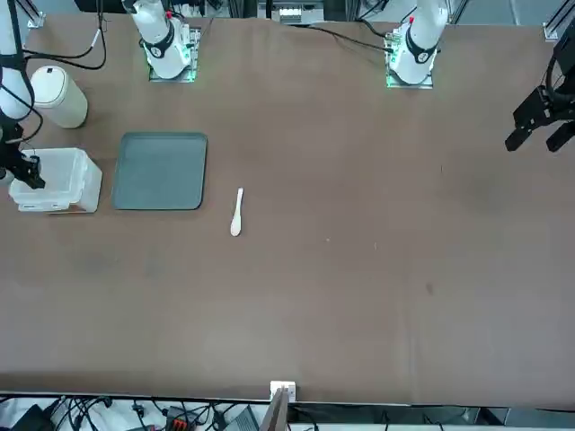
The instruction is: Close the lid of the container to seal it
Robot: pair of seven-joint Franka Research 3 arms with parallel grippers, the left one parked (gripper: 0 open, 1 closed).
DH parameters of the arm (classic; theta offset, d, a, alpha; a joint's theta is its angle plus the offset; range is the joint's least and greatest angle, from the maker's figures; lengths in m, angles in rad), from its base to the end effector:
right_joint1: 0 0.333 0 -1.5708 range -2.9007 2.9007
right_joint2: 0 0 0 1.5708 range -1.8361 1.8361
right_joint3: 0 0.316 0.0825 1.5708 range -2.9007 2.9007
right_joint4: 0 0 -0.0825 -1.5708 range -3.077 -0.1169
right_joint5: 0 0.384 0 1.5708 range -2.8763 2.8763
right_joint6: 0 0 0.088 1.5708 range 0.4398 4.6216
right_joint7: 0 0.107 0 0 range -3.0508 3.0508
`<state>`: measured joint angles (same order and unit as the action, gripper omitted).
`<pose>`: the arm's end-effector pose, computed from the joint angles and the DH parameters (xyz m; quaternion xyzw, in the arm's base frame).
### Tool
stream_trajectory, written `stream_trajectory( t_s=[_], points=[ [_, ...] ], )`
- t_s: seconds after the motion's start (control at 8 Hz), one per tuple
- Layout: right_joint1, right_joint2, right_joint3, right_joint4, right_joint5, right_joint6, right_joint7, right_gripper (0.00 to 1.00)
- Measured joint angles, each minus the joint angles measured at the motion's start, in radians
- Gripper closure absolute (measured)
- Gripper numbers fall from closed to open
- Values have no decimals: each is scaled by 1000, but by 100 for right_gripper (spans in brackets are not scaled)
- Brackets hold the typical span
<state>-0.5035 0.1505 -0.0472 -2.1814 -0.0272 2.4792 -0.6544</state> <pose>0.4831 -0.2962 0.3351 0.9953 0.0623 0.0535 0.0521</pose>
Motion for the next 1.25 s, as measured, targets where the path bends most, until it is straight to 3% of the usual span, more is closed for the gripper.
stream_trajectory(
  t_s=[0.38, 0.5, 1.25],
  points=[
    [4, -1, 7, 5, 0, -17, 0, 99],
    [10, -2, 12, 22, 1, -82, 0, 99],
    [88, -127, 21, 323, 8, -685, 114, 99]
  ],
)
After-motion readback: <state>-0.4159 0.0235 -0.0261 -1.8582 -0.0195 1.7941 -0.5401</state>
